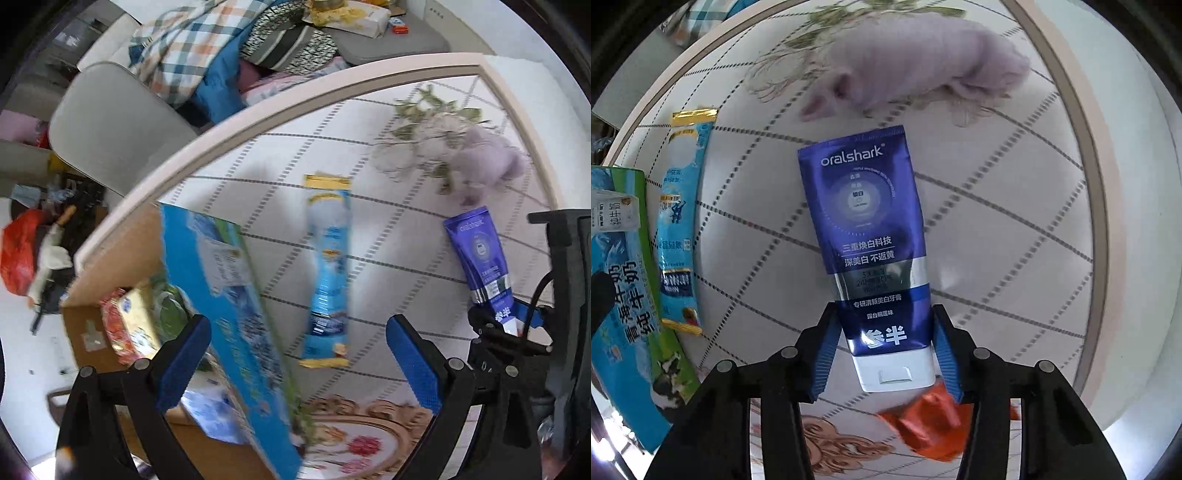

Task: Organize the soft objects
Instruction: 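Grasp the orange snack bag with left gripper while right grasps blue oralshark tube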

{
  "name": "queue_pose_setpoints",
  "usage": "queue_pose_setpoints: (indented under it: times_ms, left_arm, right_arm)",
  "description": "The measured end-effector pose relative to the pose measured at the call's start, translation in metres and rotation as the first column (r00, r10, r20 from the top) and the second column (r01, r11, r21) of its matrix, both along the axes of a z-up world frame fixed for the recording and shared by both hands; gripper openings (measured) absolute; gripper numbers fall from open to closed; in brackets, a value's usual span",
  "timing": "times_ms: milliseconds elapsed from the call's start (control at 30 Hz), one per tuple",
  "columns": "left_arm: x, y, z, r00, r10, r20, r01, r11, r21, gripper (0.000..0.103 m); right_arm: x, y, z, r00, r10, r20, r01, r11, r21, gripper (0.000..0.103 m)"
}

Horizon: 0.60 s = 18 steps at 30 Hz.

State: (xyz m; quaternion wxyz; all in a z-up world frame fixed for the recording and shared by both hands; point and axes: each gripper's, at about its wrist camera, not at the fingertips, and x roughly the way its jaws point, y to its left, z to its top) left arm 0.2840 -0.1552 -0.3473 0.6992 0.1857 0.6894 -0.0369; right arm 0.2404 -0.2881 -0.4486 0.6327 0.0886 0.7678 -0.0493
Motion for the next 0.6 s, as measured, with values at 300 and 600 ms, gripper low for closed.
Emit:
queue_pose_setpoints:
  times_ms: [300, 600]
  left_arm:
    - [-0.075, -0.094, 0.001, 0.964, -0.260, -0.055, 0.245, 0.948, -0.201, 0.097]
    - [-0.122, -0.172, -0.094, 0.836, -0.457, -0.304, 0.397, 0.886, -0.240, 0.097]
  right_arm:
    - [-0.065, -0.120, 0.064, 0.981, -0.162, 0.103, 0.163, 0.987, 0.000, 0.050]
    - [-0.148, -0.194, 0.045, 0.952, -0.301, 0.061, 0.303, 0.953, -0.031, 0.050]
